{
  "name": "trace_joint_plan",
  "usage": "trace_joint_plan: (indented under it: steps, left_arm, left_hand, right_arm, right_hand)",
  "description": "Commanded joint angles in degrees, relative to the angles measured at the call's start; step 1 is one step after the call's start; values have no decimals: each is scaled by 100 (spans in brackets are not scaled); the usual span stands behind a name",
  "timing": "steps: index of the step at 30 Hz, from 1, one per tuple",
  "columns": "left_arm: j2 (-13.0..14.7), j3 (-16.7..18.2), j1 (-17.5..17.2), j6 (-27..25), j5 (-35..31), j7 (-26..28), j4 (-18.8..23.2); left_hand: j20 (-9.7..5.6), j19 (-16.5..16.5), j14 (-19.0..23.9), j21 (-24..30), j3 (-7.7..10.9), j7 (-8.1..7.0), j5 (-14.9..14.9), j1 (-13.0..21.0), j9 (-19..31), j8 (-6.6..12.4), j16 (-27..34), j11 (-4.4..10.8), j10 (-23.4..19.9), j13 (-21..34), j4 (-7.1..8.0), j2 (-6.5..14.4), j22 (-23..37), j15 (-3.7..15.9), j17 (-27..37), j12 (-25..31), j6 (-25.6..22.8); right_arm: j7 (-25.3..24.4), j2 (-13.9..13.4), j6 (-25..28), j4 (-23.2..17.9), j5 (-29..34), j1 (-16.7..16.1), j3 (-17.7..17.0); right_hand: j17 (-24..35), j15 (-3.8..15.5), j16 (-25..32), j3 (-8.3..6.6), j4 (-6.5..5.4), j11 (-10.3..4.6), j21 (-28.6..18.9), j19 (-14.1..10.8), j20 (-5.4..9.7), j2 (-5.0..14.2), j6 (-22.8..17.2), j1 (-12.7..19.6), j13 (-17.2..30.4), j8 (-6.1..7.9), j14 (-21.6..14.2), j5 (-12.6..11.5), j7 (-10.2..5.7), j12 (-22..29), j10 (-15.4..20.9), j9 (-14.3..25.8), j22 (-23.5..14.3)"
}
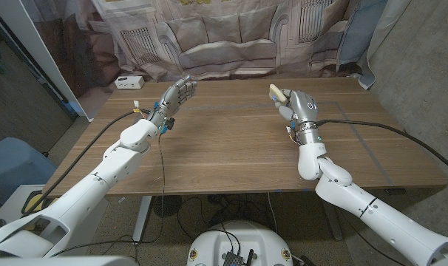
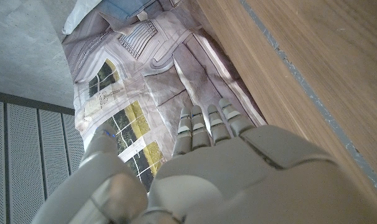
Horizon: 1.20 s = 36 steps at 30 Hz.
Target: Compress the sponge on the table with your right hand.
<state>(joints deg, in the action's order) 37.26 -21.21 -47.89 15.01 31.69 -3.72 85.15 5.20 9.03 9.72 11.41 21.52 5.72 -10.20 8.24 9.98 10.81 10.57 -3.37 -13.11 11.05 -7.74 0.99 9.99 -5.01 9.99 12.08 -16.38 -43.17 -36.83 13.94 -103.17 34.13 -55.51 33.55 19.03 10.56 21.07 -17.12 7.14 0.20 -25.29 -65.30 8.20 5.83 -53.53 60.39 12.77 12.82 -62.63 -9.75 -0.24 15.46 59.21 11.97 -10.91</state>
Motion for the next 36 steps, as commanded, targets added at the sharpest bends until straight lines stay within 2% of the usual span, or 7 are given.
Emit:
trace_joint_plan:
  steps: [1,9,14,17,23,28,36]
  left_arm:
    - [-6,0,-19,-18,-6,31,20]
    - [-16,1,-28,-8,2,34,12]
    - [-20,7,-42,5,5,42,4]
    - [-20,10,-46,6,13,39,2]
    - [-14,16,-60,14,12,47,5]
    - [-1,16,-58,3,14,33,17]
    - [7,7,-30,-21,11,12,14]
  left_hand:
    - [19,-43,75,-17,-3,-9,-30,30,24,-2,13,-15,-50,26,4,13,24,3,19,10,-45]
    - [23,-42,69,-16,-2,-6,-30,31,24,0,10,-23,-44,26,4,16,24,1,19,6,-54]
    - [20,-43,71,-16,-2,1,-30,31,24,1,10,-17,-49,26,5,18,24,2,19,7,-60]
    - [22,-46,68,-17,-2,-3,-30,32,24,2,9,-22,-45,26,5,18,24,1,19,5,-66]
    - [20,-42,69,-15,-1,0,-30,33,24,1,9,-11,-55,26,4,20,24,2,19,9,-67]
    - [17,-35,66,-12,-1,-2,-29,33,24,-1,8,-30,-61,26,4,21,24,3,19,10,-66]
    - [19,-38,66,-12,-2,-2,-29,33,24,0,8,-29,-57,27,5,20,25,4,19,7,-72]
  right_arm:
    - [-68,17,-85,46,-49,-13,-33]
    - [-110,38,-122,75,-63,-13,-42]
    - [-49,79,-170,44,-247,-40,-106]
    - [-4,92,-166,31,-317,-47,-128]
    - [-59,155,-66,34,-296,-50,-126]
    - [-20,177,42,22,-300,-50,-115]
    - [-62,142,220,66,-69,9,-5]
  right_hand:
    - [41,107,48,5,50,-58,-60,-90,78,98,-116,58,7,3,-129,-26,-26,21,75,9,-8]
    - [61,200,147,-31,104,-105,-188,-302,164,184,-231,178,-14,28,-467,-33,-60,70,247,9,-9]
    - [32,236,211,-79,135,-113,-372,-622,263,250,-419,285,-38,78,-871,-33,-64,105,397,12,-14]
    - [-2,263,240,-119,166,-48,-492,-805,310,268,-463,373,-53,71,-1190,-33,-25,143,531,13,-13]
    - [-16,259,192,-213,237,12,-520,-746,310,286,-539,571,-25,72,-1298,-41,64,185,604,16,-18]
    - [-36,190,120,-225,186,69,-548,-684,280,282,-662,590,63,90,-1316,-40,177,272,682,17,-25]
    - [-14,181,64,-228,167,117,-570,-606,250,262,-726,622,150,80,-1285,-63,170,319,654,17,-31]
